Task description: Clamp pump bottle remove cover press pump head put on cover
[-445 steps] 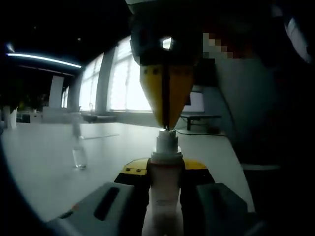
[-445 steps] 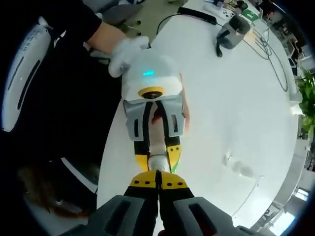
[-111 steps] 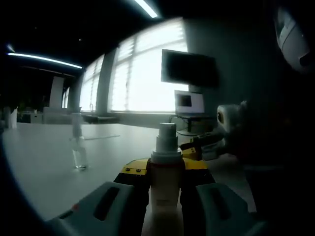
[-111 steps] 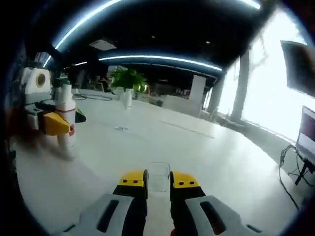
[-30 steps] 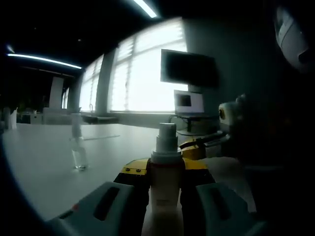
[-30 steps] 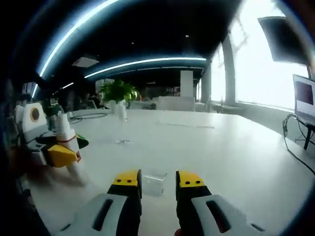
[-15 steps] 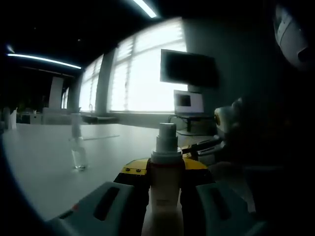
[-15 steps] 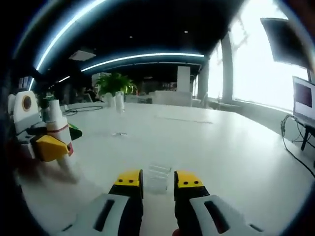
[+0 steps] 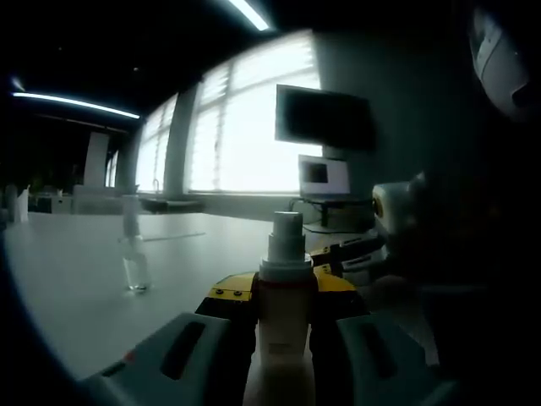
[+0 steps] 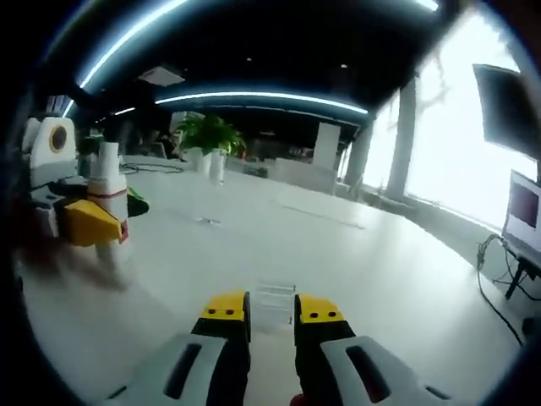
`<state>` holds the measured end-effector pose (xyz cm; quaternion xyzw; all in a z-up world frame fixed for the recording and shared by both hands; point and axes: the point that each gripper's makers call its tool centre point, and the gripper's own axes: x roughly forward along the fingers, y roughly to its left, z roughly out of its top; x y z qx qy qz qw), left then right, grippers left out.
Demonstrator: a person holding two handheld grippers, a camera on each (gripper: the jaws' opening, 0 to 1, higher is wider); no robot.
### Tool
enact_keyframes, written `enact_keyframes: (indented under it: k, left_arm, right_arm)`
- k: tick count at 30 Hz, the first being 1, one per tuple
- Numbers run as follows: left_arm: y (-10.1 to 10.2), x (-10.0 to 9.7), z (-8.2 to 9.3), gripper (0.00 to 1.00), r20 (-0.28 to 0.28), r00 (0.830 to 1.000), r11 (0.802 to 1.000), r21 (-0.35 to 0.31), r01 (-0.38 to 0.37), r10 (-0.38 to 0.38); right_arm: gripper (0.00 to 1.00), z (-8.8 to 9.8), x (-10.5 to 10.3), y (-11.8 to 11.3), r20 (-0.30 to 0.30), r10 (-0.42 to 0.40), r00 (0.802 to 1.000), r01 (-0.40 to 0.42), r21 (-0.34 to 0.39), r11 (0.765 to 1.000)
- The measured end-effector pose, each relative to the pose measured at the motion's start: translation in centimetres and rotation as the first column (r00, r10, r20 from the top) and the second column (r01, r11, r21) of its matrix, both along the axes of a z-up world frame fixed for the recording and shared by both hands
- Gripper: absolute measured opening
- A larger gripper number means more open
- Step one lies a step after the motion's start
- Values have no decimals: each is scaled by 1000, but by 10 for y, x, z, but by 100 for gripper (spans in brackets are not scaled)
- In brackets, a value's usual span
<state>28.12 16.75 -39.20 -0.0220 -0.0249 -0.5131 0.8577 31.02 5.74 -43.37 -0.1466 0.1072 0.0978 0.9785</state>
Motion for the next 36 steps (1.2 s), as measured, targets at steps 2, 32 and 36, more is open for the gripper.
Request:
enact_keyframes:
  k: [2, 32, 36]
  left_arm:
    - [0, 0, 0, 14, 0, 1000, 1000, 0, 0, 0]
    - [0, 0, 0, 14, 2, 1000, 1000, 1, -2, 2]
    - [0, 0, 0, 14, 2, 1000, 1000, 2, -2, 2]
  right_arm:
    - [15, 1, -2, 4, 12, 22, 1000, -21, -53, 998]
    - [16, 2, -5, 26, 47, 228, 973, -138, -674, 725]
    - [16, 1, -5, 25, 47, 231, 972, -141, -671, 728]
